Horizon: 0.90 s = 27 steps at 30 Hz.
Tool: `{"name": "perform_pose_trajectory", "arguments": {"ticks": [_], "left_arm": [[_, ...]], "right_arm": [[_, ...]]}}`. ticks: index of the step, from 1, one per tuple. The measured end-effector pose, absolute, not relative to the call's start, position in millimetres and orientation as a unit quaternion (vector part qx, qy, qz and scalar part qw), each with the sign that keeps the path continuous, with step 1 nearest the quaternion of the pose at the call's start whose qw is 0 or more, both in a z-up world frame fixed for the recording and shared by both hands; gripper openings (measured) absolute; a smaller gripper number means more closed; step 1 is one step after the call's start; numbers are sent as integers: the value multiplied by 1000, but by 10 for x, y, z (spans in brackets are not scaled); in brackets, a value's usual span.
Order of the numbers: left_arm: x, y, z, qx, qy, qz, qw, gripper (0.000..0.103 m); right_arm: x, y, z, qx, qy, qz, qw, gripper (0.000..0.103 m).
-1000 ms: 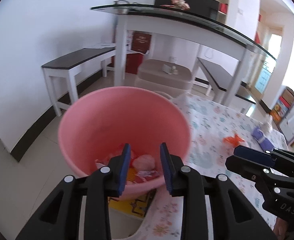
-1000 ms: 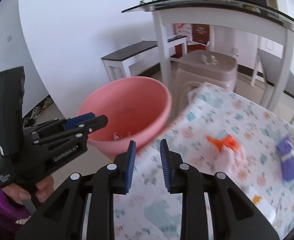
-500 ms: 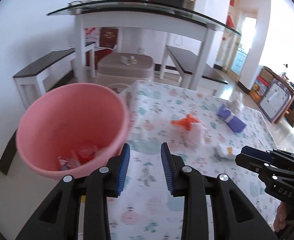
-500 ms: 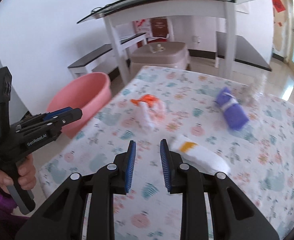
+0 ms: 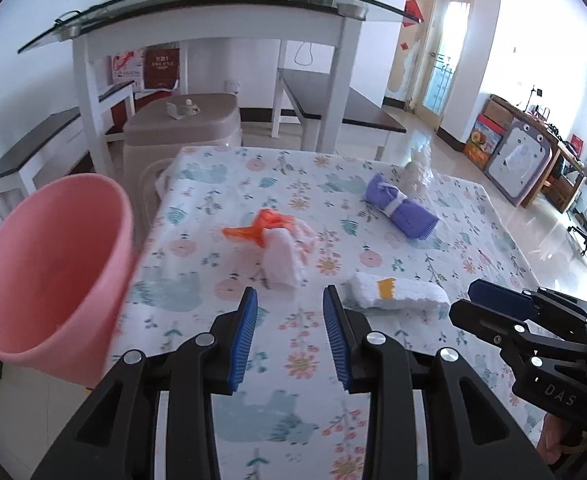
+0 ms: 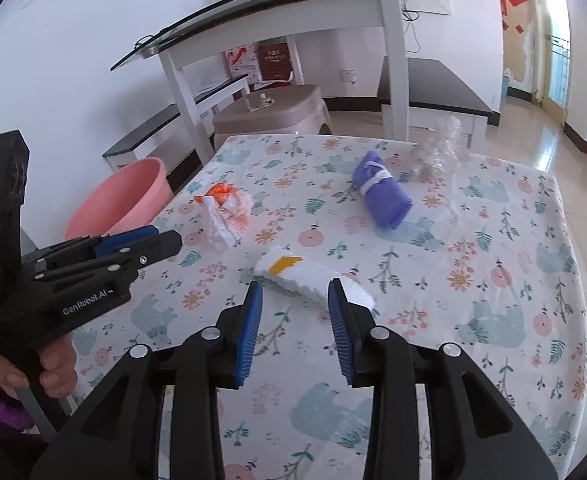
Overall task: Collect trash
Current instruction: 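Move both open tools back over the table, then grasp the orange net bag with the left tool while the right tool grasps the purple mask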
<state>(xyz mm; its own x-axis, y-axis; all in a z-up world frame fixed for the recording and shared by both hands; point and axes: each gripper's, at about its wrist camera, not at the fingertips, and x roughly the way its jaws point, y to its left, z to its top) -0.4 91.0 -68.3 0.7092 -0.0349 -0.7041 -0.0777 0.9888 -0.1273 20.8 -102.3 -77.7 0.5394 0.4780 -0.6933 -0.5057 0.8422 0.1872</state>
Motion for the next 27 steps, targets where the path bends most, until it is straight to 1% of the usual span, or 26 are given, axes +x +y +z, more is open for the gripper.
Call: {"name": "perform_pose_trajectory", "arguments": {"ticks": [7,15,18,22,27], "left_arm": [[84,871,-743,-83,394,1,915,33],[222,687,-748,-104,412,-55,903,33],[252,665,-686,-102,402,-48,908,33],[228,841,-574,-100,381,-12,919,33],[306,1110,-662,-124,398,27,909,33]], "right_arm": [[310,-1231,-801,0,393,257,883,35],[530,-1461,-801,20,394,238,888,35],[663,-1455,-762,16,392,240,888,35],[872,-1370,-741,2,386,243,890,35],[1179,-1249,-795,-9,388,246,888,35]]}}
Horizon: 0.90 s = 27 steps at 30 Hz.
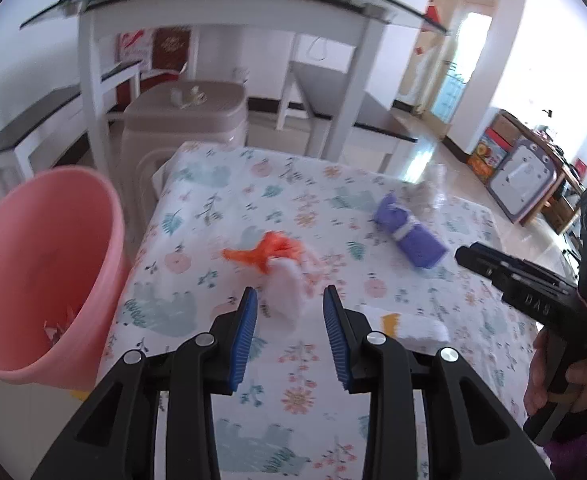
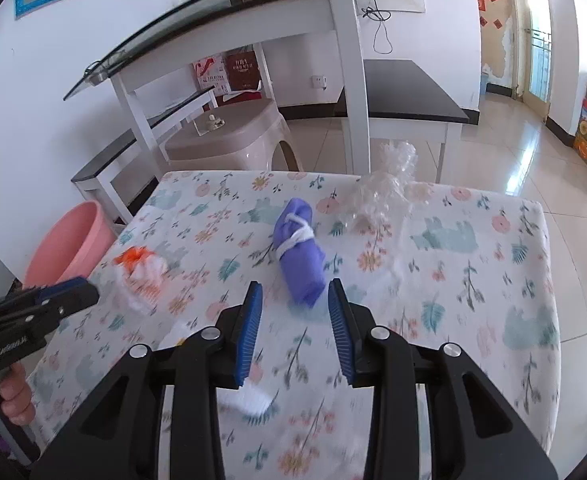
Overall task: Collect trash
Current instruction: 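Grasp the orange net bag with the left tool while the right tool grasps the purple mask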
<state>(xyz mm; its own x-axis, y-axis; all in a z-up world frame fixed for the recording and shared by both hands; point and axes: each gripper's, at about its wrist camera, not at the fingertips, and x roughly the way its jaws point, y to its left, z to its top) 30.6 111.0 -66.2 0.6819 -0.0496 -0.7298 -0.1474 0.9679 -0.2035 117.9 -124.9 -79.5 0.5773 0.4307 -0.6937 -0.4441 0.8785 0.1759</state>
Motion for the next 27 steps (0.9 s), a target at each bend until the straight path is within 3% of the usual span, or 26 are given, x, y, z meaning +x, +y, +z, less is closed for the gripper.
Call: {"name": "perform_pose_trajectory", "arguments": {"ticks": [15,17,21,27], "left_arm": [[609,1092,-906,-131,412,42,901,33],[591,1096,-900,-133,406,40,903,28],[555,1087,-867,-132,396,37,908,23],[453,1017,-738,-115,374,31,920,23]], "right_arm": [[1568,-1060,-1044,-5,420,245,874,35],[1572,-1081,-1072,0,424,239,874,35],[1540,-1137,-1101,17,431,243,869,19],[1350,-1223,-1053,26,423,238,874,15]]}}
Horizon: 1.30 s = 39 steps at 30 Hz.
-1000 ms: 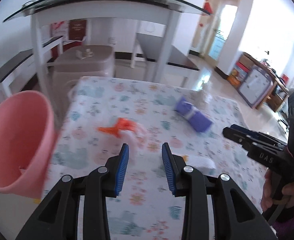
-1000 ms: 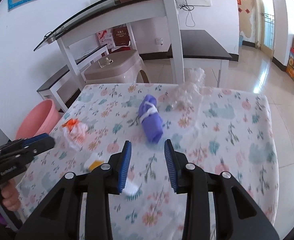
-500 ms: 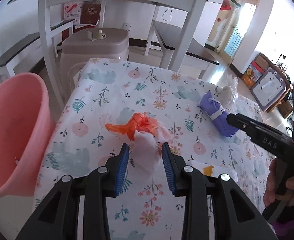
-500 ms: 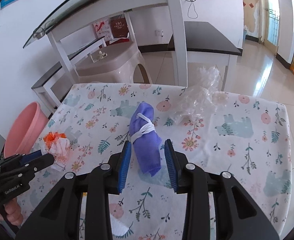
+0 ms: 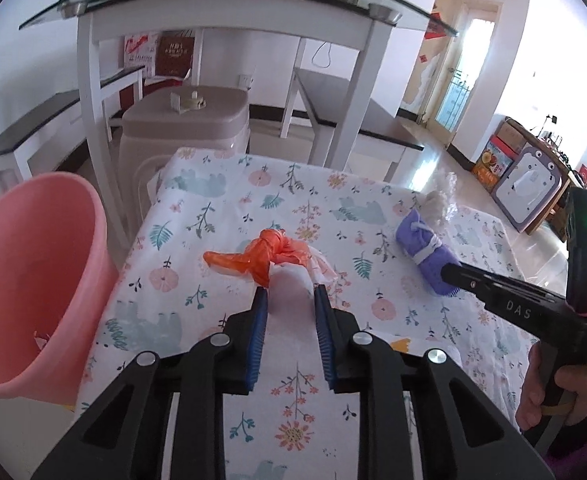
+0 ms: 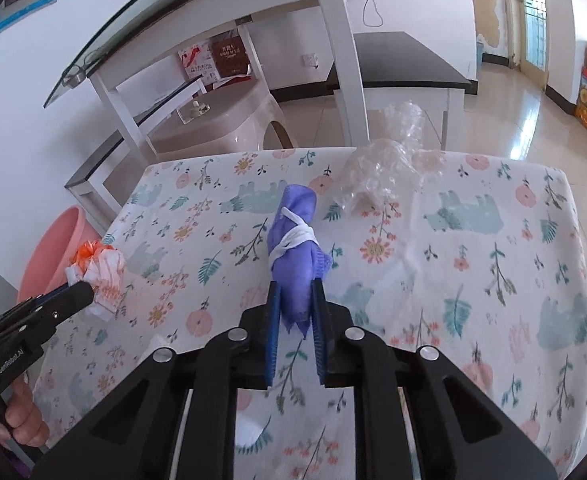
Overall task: Collect trash
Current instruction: 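Grasp the orange net bag with the left tool while the right tool grasps the purple mask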
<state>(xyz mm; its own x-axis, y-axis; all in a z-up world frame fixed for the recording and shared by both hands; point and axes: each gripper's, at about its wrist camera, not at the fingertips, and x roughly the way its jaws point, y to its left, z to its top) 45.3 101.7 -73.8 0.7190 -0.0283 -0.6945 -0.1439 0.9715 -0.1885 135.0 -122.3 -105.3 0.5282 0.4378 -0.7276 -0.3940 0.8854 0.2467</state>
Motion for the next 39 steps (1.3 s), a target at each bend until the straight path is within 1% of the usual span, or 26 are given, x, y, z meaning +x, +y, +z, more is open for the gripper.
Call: {"name": "perform_pose_trajectory", "arguments": {"ticks": [14,21,29,33,39], "left_arm": [[131,937,-554,-98,339,32,935,23],[-53,1028,-418,-100,314,36,944,22],[-196,1198,-332,-117,295,41,948,22],[-242,1305,-330,-127,292,44,947,22],[-274,1359,-374,-134,294,39,946,22]], "right_arm": [[768,-1239,-687,5,375,213,902,15],[567,-1093,-480,-12,347,227,910,15],[438,-1021,-297,-4,328,249,911,15],[405,-1063,-248,-16,326,252,911,15],[396,-1573,-369,-10,359,198,912,15]]}}
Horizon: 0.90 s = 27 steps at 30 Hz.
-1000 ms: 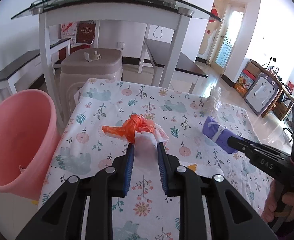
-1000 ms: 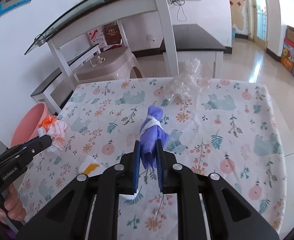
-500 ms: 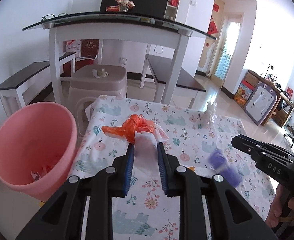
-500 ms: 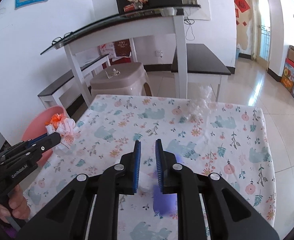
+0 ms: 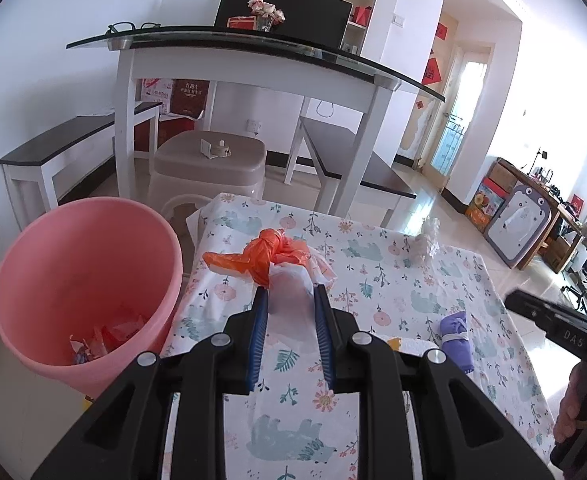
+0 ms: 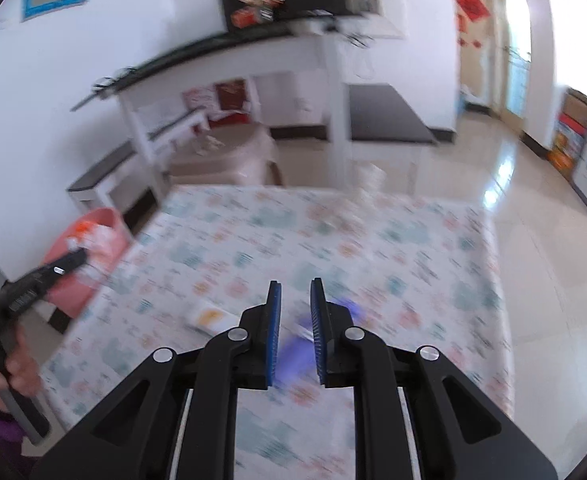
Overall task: Collect trash
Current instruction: 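Grasp the orange net bag with the left tool while the right tool grasps the purple mask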
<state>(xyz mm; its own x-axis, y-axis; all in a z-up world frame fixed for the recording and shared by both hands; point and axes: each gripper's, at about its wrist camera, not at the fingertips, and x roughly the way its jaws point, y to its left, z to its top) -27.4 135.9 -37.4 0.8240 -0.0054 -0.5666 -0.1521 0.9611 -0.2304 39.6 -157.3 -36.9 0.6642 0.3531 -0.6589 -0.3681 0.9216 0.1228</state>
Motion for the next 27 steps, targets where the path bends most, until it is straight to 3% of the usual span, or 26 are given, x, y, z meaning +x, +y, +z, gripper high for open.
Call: {"name": "perform_pose_trajectory", "arguments": {"ticks": [2,3,5,12,24,27], "left_arm": [[-275,1359,-403,-136,298,34,944,22],[-275,1347,-413,-135,300,32,944,22],[-273,1325,-421,-132,301,27,944,22],[-272,1239,-435,-126,304,21,944,22],[-295,1073,-560,-113,327,11,938,22],[-291,975,-571,-104,330,3,938,22]], "right_arm": [[394,-1745,-494,1,384,182,905,18],[386,-1811,-559,5,396,176,901,28],[357,-1939,-692,26,418,165,893,40],[382,-1798,-815,99,443,203,868,40],[543,-1319,-1031,28,463,152,873,40],[549,-1323,-1035,21,459,152,875,24]]}}
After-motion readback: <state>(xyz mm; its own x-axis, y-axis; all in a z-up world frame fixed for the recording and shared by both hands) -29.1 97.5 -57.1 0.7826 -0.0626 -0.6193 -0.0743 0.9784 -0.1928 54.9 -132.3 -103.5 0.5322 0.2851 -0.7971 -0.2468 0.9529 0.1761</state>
